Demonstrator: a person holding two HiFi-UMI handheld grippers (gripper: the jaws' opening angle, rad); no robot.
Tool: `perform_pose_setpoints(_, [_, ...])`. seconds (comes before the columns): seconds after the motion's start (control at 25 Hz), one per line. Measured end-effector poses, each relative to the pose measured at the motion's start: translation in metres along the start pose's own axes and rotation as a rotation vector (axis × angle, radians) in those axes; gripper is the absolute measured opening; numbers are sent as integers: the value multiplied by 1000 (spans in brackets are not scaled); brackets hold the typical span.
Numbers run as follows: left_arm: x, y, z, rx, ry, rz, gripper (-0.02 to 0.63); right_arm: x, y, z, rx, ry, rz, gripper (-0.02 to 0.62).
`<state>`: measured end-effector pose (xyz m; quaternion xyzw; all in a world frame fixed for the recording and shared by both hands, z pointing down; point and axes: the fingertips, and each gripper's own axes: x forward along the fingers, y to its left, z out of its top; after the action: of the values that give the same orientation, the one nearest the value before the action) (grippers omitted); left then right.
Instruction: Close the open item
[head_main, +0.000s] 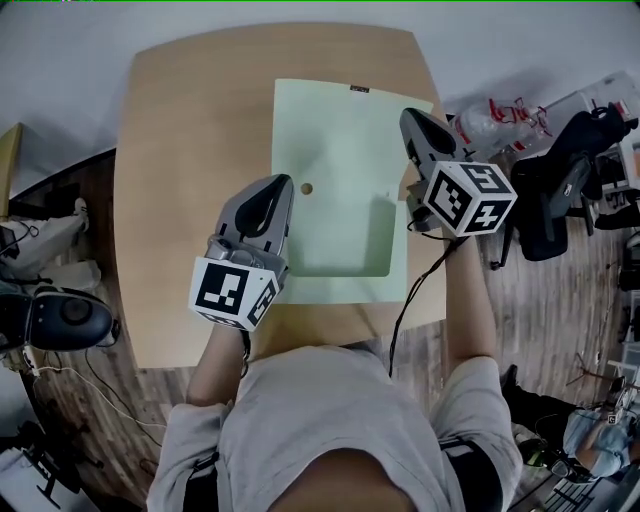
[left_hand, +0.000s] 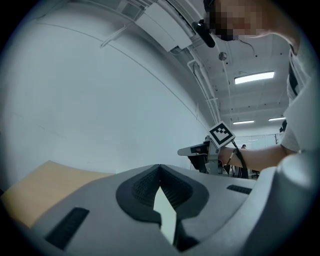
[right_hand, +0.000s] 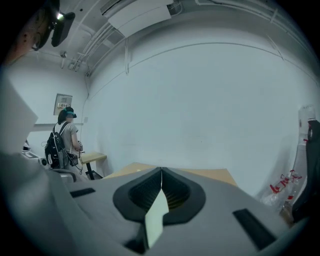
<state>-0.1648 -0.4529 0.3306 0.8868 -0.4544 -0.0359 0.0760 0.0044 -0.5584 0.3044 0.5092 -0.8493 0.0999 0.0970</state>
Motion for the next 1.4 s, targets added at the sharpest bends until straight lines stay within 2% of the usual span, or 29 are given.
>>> perform_pose_setpoints(0.24, [7, 12, -10, -15, 27, 4, 12, 52, -32, -11, -40, 118, -31, 9])
perform_pose_setpoints(0.44, [14, 24, -17, -31, 36, 14, 12, 92, -55, -18, -33, 199, -18, 9])
perform_pose_setpoints(0.76, [19, 41, -24, -52, 52, 35, 12, 130, -88, -44, -16, 374, -82, 9])
perform_pose_setpoints(1.0, [19, 49, -28, -70, 53, 47, 12, 144, -96, -61, -68, 498, -93, 9])
perform_pose_setpoints(1.28, [17, 45, -27, -73, 48, 41, 12, 136, -91, -67, -73, 536, -52, 9])
perform_pose_setpoints(1.4, [17, 43, -25, -72, 43, 36, 12, 132, -87, -63, -132, 526, -22, 9])
